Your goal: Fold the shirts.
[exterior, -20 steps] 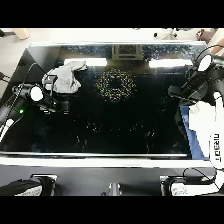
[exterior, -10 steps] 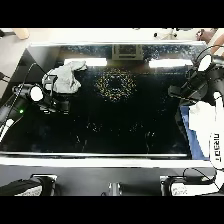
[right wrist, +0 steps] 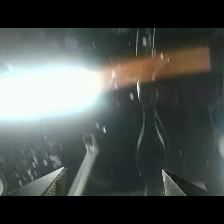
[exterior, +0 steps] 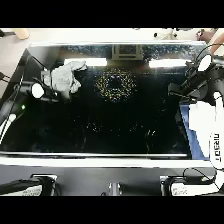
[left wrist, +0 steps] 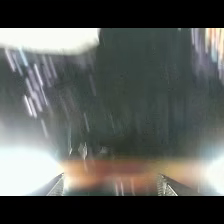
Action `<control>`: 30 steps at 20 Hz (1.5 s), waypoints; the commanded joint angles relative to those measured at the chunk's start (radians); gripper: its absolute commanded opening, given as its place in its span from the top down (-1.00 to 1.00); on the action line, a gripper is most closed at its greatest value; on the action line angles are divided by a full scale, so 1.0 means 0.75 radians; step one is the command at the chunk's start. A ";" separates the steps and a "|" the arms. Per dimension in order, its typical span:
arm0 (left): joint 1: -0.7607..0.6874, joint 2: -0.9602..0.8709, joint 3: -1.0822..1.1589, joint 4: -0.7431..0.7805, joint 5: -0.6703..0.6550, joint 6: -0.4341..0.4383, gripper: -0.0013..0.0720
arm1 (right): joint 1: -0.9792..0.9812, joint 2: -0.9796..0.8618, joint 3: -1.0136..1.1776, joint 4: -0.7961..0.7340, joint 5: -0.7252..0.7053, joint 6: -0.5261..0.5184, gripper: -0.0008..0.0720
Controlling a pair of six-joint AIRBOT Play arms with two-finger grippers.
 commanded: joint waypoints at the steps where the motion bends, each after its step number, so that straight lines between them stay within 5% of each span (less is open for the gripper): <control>1: 0.199 -0.335 0.420 -0.049 -0.021 -0.048 -0.85 | 0.002 -0.001 -0.001 0.061 -0.143 0.001 -0.80; 4: 0.375 -0.684 0.834 -0.104 -0.335 -0.215 -0.85 | 0.002 -0.001 -0.001 0.124 -0.182 0.000 -0.80; 6: 0.424 -0.803 0.917 -0.155 -0.338 -0.215 -0.86 | 0.002 -0.001 -0.001 0.144 -0.189 -0.021 -0.80; 11: 0.397 -0.921 0.917 -0.514 -0.080 0.039 -0.84 | 0.002 -0.001 -0.001 0.145 -0.237 -0.026 -0.80; 12: 0.386 -0.932 0.917 -0.533 -0.056 0.037 -0.67 | 0.002 -0.001 -0.001 0.145 -0.235 -0.025 -0.80; 13: 0.378 -0.938 0.917 -0.532 -0.055 0.023 -0.25 | 0.002 -0.001 -0.001 0.149 -0.230 -0.025 -0.80; 15: 0.378 -0.934 0.917 -0.579 -0.080 0.025 0.91 | 0.002 0.001 -0.001 0.165 -0.225 -0.029 -0.77; 17: 0.376 -0.867 0.920 -0.699 -0.064 0.132 0.89 | 0.002 0.010 0.002 0.165 -0.232 -0.092 -0.65; 20: 0.299 -0.581 0.966 -0.837 -0.073 0.532 0.89 | -0.002 0.080 0.040 0.129 -0.275 -0.131 -0.65; 22: 0.195 -0.316 0.964 -0.829 -0.137 0.647 0.89 | -0.002 0.185 0.080 0.093 -0.301 -0.131 -0.65; 25: -0.031 0.017 0.926 -0.728 -0.220 0.646 0.89 | -0.001 0.415 0.085 0.030 -0.280 -0.121 -0.66; 30: -0.487 0.152 0.656 -0.365 -0.268 0.416 0.89 | -0.001 0.699 0.085 -0.045 0.003 -0.042 -0.66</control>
